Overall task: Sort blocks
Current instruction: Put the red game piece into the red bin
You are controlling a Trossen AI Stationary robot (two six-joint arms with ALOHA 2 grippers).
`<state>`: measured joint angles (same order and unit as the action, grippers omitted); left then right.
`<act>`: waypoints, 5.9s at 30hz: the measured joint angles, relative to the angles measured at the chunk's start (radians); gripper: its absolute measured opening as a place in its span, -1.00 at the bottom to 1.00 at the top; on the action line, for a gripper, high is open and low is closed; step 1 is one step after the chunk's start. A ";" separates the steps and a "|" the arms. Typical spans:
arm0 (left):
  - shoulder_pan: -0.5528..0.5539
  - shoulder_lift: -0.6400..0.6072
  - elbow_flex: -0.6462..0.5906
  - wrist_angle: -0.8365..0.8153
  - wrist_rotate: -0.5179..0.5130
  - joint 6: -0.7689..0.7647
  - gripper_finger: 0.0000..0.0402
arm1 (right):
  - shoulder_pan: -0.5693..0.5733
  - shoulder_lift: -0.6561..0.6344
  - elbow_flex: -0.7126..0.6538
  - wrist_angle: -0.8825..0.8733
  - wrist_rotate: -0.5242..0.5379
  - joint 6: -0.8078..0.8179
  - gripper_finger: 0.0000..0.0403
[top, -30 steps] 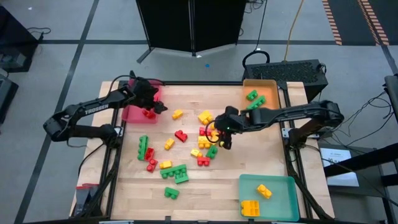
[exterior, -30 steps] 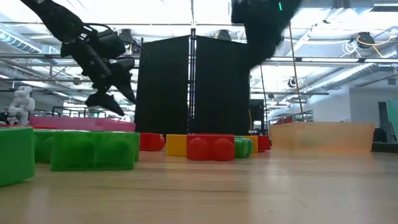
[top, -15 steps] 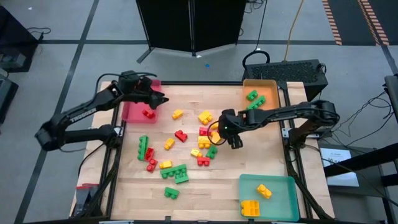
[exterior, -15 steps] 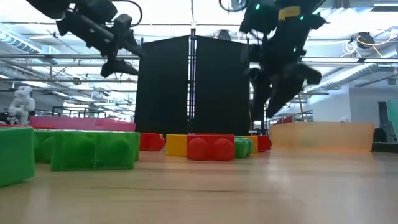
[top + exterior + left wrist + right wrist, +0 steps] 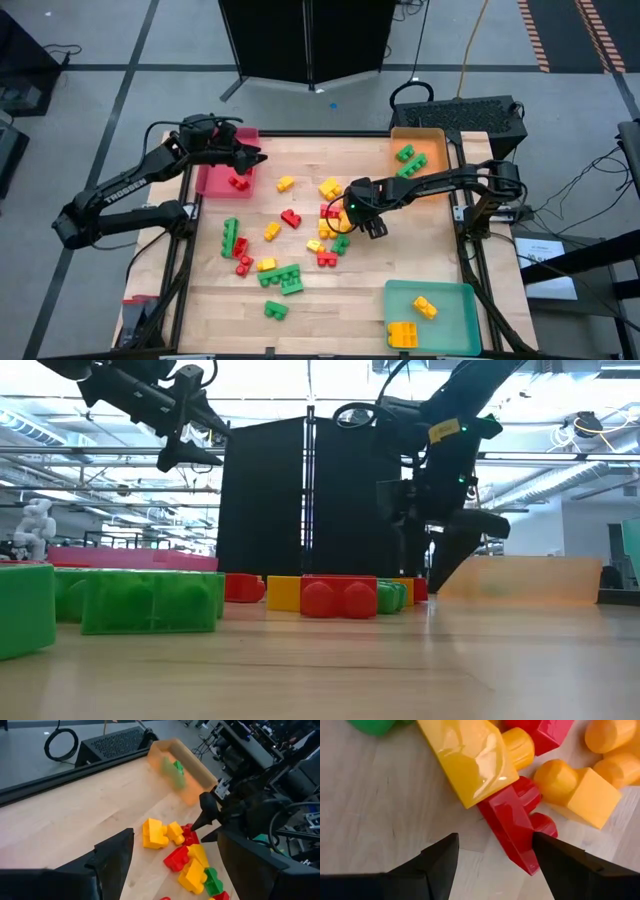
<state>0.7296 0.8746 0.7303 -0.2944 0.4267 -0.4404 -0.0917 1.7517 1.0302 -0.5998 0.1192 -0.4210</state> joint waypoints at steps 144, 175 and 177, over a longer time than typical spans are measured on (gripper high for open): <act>-0.388 0.251 0.000 0.880 -0.066 0.161 0.45 | -0.107 -0.133 0.337 0.955 -0.310 0.593 -0.25; -0.412 0.325 0.029 0.884 -0.093 0.161 0.17 | -0.108 -0.133 0.337 0.909 -0.332 0.590 -0.25; -0.412 0.325 0.029 0.884 -0.093 0.167 0.17 | -0.108 -0.133 0.337 0.909 -0.333 0.590 -0.25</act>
<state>0.3180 1.1992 0.7593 0.5892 0.3340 -0.2733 -0.1997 1.6188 1.3670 0.3092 -0.2134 0.1690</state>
